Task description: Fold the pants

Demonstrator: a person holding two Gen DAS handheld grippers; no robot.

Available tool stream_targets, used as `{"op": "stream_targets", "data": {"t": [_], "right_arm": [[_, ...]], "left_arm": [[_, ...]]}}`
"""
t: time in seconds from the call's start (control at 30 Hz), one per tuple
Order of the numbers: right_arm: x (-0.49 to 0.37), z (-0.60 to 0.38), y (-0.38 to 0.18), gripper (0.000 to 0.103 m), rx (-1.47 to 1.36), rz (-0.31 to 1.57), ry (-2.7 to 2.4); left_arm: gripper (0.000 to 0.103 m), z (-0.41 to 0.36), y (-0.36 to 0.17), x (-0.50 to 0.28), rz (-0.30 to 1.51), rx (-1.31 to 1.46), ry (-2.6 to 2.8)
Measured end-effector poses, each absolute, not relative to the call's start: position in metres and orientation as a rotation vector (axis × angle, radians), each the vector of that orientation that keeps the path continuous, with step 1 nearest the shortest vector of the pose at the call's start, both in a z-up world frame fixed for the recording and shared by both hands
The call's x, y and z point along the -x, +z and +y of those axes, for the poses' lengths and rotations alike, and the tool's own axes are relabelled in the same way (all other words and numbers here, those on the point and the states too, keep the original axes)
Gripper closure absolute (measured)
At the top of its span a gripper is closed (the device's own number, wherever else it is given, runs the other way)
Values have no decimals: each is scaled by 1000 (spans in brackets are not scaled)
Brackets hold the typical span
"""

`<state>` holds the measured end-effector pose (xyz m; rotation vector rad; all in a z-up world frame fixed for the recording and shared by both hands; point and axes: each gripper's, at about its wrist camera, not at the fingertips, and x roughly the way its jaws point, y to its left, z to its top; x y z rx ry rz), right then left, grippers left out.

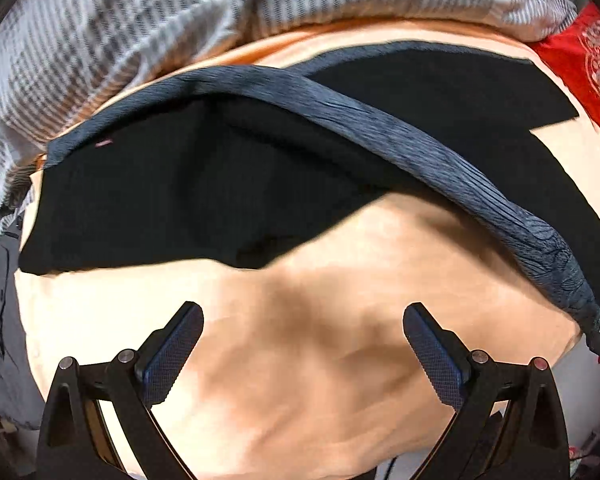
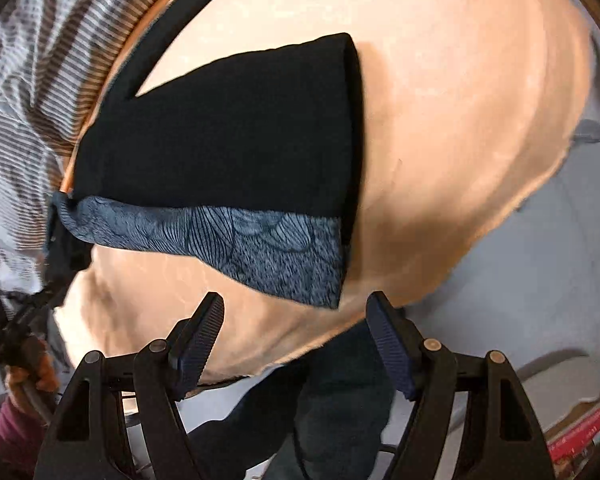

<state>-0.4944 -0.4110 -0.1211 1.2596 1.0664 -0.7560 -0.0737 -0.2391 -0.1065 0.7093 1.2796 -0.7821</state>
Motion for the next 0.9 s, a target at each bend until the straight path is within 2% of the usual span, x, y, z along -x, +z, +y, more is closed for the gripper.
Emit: {"op": "stream_targets", "data": {"t": [0.1, 0.13, 0.17, 0.23, 0.27, 0.33, 0.63, 0.9], "right_arm": [[496, -422, -129, 31, -1296, 1028, -685], [495, -425, -133, 39, -1321, 1015, -645], [495, -426, -135, 57, -1342, 1017, -617], [494, -431, -139, 84, -1415, 992, -514], [494, -433, -137, 87, -1439, 983, -488], [492, -441, -125, 90, -1462, 949, -437], [452, -525, -48, 91, -1412, 791, -321], [372, -658, -21, 91, -1264, 810, -308]], "left_arm": [[2, -249, -113, 84, 1309, -697, -777], [2, -253, -116, 86, 1321, -694, -767], [2, -255, -119, 89, 1339, -693, -757], [2, -262, -127, 93, 1374, -702, -738], [2, -265, -129, 95, 1379, -709, -734], [2, -273, -132, 100, 1380, -727, -731], [2, -320, -126, 101, 1414, -678, -717], [2, -404, -91, 53, 1336, -556, -687]]}}
